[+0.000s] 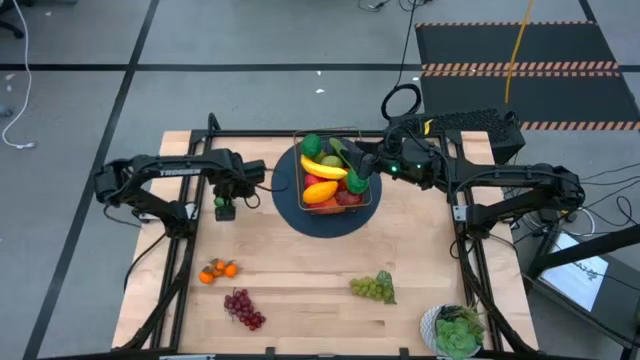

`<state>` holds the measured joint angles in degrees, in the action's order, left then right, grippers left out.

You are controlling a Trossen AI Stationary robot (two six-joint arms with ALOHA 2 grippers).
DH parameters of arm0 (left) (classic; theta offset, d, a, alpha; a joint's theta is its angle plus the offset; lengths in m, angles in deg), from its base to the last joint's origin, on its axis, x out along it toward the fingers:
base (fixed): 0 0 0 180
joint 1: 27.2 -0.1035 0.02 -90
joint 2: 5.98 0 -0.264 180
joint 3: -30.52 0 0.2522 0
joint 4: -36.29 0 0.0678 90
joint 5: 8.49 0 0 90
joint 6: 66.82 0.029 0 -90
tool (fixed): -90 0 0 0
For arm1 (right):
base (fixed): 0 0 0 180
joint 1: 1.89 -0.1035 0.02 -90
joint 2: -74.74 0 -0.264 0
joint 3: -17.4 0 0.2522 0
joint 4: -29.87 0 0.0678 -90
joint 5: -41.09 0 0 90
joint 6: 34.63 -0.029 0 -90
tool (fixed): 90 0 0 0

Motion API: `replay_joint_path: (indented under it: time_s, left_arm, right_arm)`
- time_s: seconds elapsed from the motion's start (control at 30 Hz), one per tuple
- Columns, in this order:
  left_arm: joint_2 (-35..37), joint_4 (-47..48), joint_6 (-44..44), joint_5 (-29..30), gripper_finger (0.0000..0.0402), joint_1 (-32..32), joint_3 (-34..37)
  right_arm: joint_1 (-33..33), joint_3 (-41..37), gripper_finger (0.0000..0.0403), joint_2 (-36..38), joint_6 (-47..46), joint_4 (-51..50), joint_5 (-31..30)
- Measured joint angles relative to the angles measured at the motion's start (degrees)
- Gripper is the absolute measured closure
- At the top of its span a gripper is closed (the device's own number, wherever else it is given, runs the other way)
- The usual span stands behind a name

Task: Build produce basket
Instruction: Put the green lime into the gold wire basket

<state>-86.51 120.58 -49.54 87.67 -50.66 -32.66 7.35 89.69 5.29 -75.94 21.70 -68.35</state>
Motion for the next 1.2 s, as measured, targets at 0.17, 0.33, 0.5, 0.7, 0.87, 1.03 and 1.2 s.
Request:
replay_joint_path:
  time_s: [0.17,0.33,0.5,0.7,0.87,1.03,1.2]
  left_arm:
    - [-0.9,-1.9,5.6,0.6,0.0026,0.0,0.0]
    - [-1.8,-2.4,6.6,1.0,0.0055,-0.5,0.5]
    - [-1.8,-2.7,6.6,1.0,0.0087,-0.7,2.9]
    - [-1.8,-5.3,7.0,1.5,0.0098,-0.7,7.1]
    - [-1.8,-9.1,6.8,4.3,0.0111,-0.7,10.0]
    - [-1.8,-10.7,6.1,4.1,0.0151,-0.7,10.8]
    - [-1.8,-10.6,6.0,3.4,0.0194,-0.7,10.7]
  right_arm:
    - [0.0,0.0,0.0012,0.0,-0.2,0.2,0.0]
    - [-0.1,0.0,0.0012,0.0,-0.3,0.2,0.0]
    - [-0.8,0.0,0.0012,0.0,-0.2,0.2,0.0]
    - [-1.1,0.0,0.0011,0.0,-0.1,0.2,0.0]
    - [-1.1,0.0,0.0011,0.0,-0.1,0.2,0.0]
    - [-1.1,0.0,0.0011,0.0,-0.1,0.2,-0.1]
    - [-1.1,0.0,0.0011,0.0,-0.4,0.2,-0.1]
